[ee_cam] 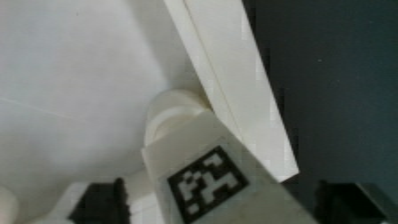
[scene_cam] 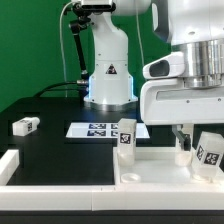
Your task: Assemble square table
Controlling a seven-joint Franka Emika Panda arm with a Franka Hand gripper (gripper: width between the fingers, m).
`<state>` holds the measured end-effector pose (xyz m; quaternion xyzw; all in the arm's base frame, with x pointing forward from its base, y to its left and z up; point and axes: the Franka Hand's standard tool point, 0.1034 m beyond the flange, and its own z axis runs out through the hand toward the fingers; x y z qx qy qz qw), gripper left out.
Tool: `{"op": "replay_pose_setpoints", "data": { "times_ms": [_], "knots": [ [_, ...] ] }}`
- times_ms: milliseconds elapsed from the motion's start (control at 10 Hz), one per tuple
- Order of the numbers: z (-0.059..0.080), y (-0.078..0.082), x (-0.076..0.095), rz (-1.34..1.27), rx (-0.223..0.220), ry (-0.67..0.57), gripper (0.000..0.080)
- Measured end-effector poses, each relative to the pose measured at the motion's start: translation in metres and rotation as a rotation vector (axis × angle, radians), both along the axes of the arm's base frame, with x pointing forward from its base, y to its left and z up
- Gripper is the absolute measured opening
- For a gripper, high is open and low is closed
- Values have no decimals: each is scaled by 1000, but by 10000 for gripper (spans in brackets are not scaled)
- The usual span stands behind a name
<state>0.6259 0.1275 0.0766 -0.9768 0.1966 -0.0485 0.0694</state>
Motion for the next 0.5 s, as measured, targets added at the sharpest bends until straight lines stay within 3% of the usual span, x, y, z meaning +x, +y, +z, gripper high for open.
{"op": "replay_pose_setpoints", "data": {
  "times_ms": [100,200,300,500],
  "knots": [
    [-1,0,-1,-7,1,3,391],
    [-4,-5,-6,-75,4,34,391],
    [-4,-4,-6,-140,12,42,292],
    [-5,-4,-6,-275,28,57,291]
  ]
}}
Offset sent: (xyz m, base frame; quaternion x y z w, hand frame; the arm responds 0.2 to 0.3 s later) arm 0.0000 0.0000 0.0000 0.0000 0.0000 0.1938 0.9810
